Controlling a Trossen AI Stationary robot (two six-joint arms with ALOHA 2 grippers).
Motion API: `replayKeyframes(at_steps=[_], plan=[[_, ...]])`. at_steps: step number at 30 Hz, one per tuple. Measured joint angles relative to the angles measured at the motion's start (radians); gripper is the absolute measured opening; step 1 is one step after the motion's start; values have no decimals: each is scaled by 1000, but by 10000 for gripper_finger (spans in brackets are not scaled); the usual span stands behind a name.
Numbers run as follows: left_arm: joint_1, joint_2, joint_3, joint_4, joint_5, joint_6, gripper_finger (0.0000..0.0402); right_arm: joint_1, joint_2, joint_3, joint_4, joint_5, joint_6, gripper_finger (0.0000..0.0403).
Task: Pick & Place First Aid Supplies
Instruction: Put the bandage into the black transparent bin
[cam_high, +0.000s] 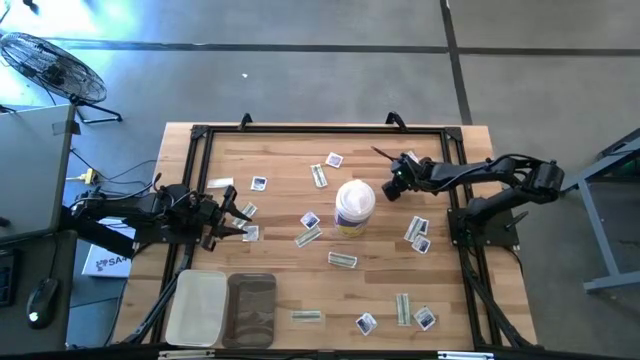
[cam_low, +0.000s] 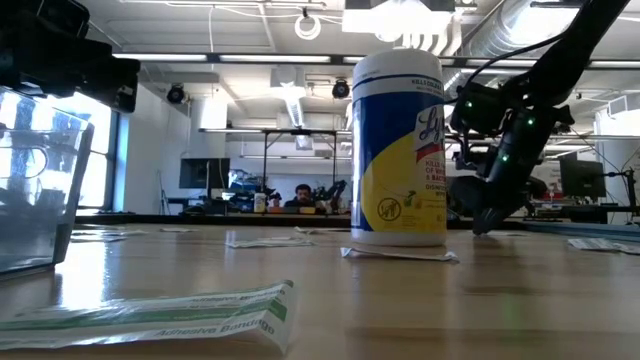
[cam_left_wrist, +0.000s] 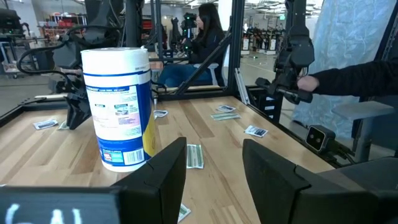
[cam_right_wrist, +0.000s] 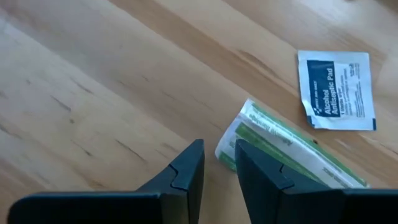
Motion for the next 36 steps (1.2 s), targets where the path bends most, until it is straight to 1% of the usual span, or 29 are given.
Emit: replayKeyframes(at_steps=[7, 11, 19, 22, 25, 27, 30, 36], plan=[[0, 0, 0, 0, 0, 0, 154, 0, 14, -1, 30, 18, 32, 80], [0, 0, 0, 0, 0, 0, 154, 0, 15, -2, 25, 13, 60, 60], [0, 0, 0, 0, 0, 0, 154, 0, 14, -1, 18, -1, 76, 7], [0, 0, 0, 0, 0, 0, 154, -1, -13, -2, 10, 3, 76, 3], [0, 0, 0, 0, 0, 0, 154, 0, -81, -8, -32, 3, 60, 1], [0, 0, 0, 0, 0, 0, 154, -1, -140, -5, -31, 8, 56, 1], [0, 0, 0, 0, 0, 0, 154, -1, -239, -4, -71, 7, 53, 1], [0, 0, 0, 0, 0, 0, 154, 14, -462, -4, -95, 1, 26, 1]])
